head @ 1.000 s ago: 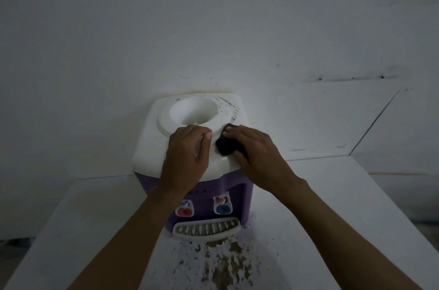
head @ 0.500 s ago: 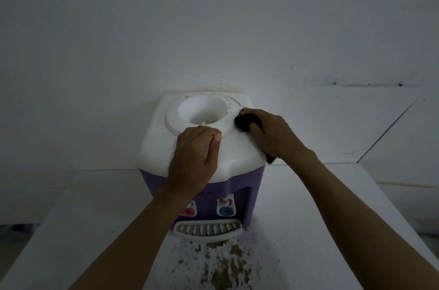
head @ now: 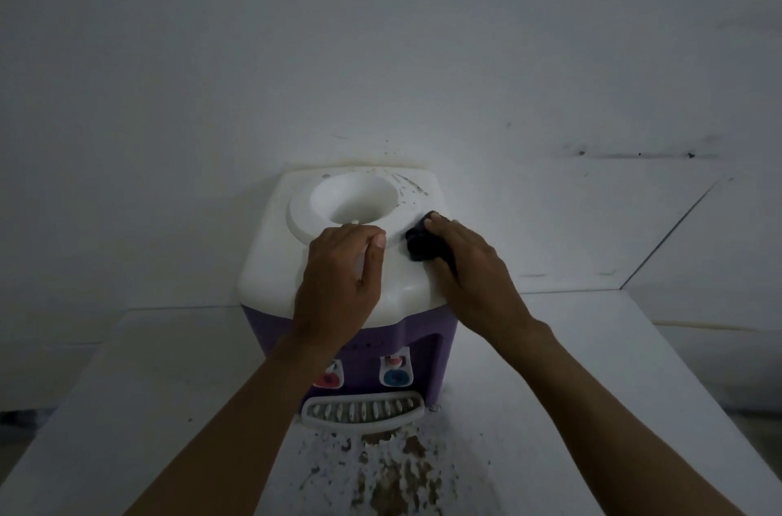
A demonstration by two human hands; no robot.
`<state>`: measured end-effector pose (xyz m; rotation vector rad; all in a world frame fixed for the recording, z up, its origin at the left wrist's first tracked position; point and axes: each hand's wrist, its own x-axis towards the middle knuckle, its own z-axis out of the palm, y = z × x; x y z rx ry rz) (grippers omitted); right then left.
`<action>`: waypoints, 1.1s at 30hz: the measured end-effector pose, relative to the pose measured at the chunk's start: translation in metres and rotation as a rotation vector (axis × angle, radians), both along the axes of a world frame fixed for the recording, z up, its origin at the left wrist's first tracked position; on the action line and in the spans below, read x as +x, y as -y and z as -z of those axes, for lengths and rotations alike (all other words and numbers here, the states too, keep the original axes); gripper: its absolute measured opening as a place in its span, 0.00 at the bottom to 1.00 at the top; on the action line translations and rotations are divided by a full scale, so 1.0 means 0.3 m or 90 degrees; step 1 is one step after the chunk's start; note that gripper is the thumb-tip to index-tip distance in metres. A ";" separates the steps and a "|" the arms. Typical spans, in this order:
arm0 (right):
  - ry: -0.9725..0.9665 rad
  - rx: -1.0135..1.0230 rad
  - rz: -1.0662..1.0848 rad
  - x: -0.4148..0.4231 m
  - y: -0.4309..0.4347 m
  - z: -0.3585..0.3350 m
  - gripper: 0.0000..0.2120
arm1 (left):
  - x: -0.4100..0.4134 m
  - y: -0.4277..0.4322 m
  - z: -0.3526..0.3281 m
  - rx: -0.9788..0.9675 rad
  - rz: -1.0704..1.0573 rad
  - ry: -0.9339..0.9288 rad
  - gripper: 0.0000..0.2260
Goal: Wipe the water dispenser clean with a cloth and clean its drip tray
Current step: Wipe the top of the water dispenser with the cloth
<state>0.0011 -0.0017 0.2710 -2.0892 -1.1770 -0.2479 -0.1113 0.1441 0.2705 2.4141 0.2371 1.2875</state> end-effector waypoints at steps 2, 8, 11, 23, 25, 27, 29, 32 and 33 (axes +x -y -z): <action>0.034 0.014 -0.035 -0.009 -0.005 -0.001 0.21 | -0.001 0.003 -0.003 -0.013 0.006 0.005 0.12; 0.154 -0.058 -0.141 -0.037 -0.069 -0.018 0.24 | -0.010 -0.003 -0.011 -0.084 0.027 0.022 0.16; 0.146 -0.085 -0.164 -0.004 -0.103 -0.053 0.22 | -0.011 -0.002 -0.009 -0.119 0.032 0.045 0.16; 0.044 -0.084 -0.063 0.125 -0.179 -0.149 0.16 | -0.013 0.000 -0.003 -0.109 0.022 0.007 0.16; 0.040 -0.089 -0.030 0.127 -0.165 -0.126 0.18 | -0.013 -0.003 -0.004 -0.100 0.021 -0.001 0.16; 0.073 -0.091 -0.064 0.105 -0.140 -0.102 0.20 | -0.014 -0.003 -0.011 -0.094 0.025 -0.007 0.17; 0.122 -0.090 -0.123 0.072 -0.115 -0.093 0.21 | -0.012 -0.007 -0.022 -0.092 0.027 -0.013 0.17; 0.165 -0.091 -0.157 0.084 -0.120 -0.096 0.22 | -0.002 -0.016 -0.036 -0.086 0.007 -0.026 0.14; 0.145 -0.091 -0.147 0.097 -0.133 -0.095 0.21 | 0.002 -0.017 -0.038 -0.082 0.001 -0.030 0.12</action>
